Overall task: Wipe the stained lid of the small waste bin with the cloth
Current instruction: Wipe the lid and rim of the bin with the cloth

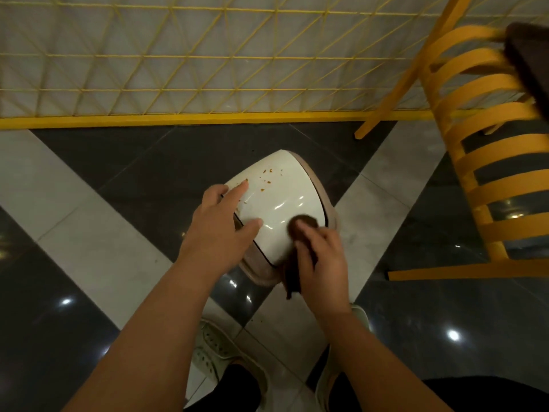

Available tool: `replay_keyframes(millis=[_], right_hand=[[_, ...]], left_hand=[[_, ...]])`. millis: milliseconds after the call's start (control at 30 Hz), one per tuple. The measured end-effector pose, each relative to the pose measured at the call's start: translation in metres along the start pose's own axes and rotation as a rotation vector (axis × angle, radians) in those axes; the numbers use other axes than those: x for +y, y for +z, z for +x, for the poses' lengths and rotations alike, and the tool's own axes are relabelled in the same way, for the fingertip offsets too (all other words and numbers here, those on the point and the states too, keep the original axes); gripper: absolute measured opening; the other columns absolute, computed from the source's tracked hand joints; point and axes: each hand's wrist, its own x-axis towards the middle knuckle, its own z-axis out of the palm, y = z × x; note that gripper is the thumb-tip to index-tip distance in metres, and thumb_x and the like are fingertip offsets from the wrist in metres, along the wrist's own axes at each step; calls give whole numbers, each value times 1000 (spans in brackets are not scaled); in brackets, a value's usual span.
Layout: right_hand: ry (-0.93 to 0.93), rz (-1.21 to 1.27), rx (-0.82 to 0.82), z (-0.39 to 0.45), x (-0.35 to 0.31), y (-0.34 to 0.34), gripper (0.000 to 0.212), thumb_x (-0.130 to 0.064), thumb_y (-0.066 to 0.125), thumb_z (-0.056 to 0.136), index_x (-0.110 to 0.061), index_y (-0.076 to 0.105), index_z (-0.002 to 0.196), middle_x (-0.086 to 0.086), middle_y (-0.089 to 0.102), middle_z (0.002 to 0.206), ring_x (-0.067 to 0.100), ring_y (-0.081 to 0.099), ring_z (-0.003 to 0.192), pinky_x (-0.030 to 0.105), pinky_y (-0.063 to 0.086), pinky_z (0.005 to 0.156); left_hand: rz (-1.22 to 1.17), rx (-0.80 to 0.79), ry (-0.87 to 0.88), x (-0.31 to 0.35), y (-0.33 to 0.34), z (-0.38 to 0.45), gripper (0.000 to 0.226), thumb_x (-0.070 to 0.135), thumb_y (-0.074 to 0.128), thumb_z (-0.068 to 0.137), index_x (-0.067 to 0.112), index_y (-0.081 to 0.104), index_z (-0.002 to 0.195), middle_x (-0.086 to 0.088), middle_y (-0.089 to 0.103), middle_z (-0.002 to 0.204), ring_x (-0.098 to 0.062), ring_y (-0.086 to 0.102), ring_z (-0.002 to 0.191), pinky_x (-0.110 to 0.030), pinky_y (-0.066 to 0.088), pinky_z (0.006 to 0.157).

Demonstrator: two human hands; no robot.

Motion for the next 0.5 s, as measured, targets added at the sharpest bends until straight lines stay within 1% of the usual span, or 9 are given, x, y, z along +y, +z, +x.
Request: replay_keyframes(millis=[33,100,133,167,233,267,300,400,500], right_hand=[[85,24,30,6,-2,0,40,-20,54,96,-27,51,135,-7,48,131,-2,39,114,3,30,94],[131,40,23,11,-12,3,44,-22,53,97,-24,46,140,-7,44,135,0,39,117,10,31,100],[90,31,-14,8,-18,5,45,-22,53,97,-23,45,141,-6,44,136,2,40,119,14,32,104],[28,9,-65,3,-20,7,45,-21,53,97,-23,45,141,-4,45,136,5,42,120,13,31,105],[-69,-55,-176,-15,-15,10,44,-20,53,96,-24,48,140,-4,48,133,5,44,118,1,28,99],[-73,-68,-212,-23,-9,9,43,-20,53,96,-25,50,139,-4,49,131,6,45,117,0,28,97],[-44,-52,-219,-28,-2,8,42,-19,53,97,-26,50,138,-4,50,131,7,47,118,3,31,99],[183,70,-98,-26,8,1,42,-16,53,97,-24,49,138,-7,48,129,7,49,115,26,44,104],[317,100,-32,-9,0,1,47,-19,51,98,-22,41,144,-4,44,136,8,45,120,29,40,108]], left_hand=[[10,4,0,0,3,0,70,39,64,85,38,29,145,12,19,144,-18,33,129,-42,41,103],[27,28,0,2,6,-1,74,40,67,83,37,28,145,10,19,145,-18,32,130,-41,41,101],[34,43,-2,3,7,-1,73,39,66,84,37,27,146,10,19,145,-18,32,131,-41,42,100],[43,58,-6,4,8,-1,70,39,63,86,38,26,146,9,19,146,-18,33,131,-42,42,100],[78,74,-12,4,8,0,63,40,55,91,39,25,146,8,19,148,-19,36,131,-46,43,100],[93,73,-12,4,8,1,62,41,54,91,39,25,146,8,19,148,-20,36,131,-47,43,100],[99,68,-9,4,8,2,64,42,55,91,39,24,147,8,18,148,-20,36,131,-48,44,100],[94,47,-12,3,9,3,77,40,66,84,40,22,147,10,15,148,-21,33,133,-47,43,101],[72,50,-15,3,14,4,84,34,72,80,40,22,147,11,14,149,-20,30,135,-48,42,103]])
